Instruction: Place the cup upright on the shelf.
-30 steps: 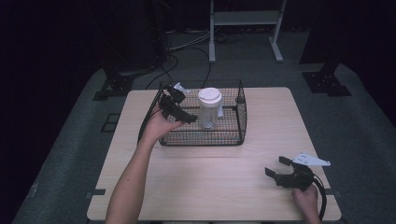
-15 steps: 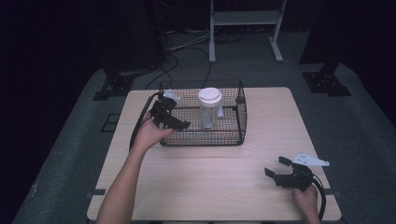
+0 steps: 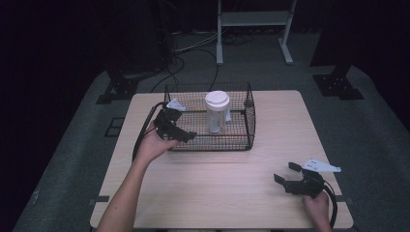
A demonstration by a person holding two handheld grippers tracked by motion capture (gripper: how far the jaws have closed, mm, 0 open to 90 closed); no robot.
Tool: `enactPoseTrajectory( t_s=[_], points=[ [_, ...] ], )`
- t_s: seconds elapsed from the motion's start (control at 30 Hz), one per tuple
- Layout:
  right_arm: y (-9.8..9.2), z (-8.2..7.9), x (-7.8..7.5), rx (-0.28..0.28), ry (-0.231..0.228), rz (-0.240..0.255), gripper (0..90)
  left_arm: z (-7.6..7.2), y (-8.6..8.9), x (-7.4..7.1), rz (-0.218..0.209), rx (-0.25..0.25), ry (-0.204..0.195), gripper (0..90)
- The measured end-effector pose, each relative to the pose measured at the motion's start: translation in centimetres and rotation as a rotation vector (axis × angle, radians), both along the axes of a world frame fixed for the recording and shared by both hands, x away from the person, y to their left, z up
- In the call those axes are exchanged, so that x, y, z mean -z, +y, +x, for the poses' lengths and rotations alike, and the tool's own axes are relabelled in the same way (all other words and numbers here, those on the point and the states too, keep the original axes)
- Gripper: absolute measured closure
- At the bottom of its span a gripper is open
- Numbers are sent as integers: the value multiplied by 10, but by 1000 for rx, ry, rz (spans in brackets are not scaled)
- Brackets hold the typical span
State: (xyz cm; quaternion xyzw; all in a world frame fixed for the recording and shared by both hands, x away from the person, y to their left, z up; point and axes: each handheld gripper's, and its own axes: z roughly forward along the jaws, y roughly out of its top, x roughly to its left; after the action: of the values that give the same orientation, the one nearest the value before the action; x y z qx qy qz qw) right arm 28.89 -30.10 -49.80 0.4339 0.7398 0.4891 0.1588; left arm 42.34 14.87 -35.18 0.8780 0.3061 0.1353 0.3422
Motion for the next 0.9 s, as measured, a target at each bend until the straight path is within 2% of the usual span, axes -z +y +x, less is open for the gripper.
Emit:
enactPoseTrajectory(
  t_s=[0.17, 0.4, 0.77, 0.9],
  points=[
    [0, 0, 0, 2, 3, 1, 129, -7, 4, 2, -24, 0, -4, 0],
    [0, 1, 1, -3, -7, -4, 129, -19, 8, 3, -30, 18, -12, 0],
    [0, 0, 0, 7, 6, -1, 129, -36, 15, 7, -59, 33, -37, 0],
    [0, 0, 0, 7, 8, -1, 129, -41, 18, 10, -83, 28, -33, 0]
  ],
)
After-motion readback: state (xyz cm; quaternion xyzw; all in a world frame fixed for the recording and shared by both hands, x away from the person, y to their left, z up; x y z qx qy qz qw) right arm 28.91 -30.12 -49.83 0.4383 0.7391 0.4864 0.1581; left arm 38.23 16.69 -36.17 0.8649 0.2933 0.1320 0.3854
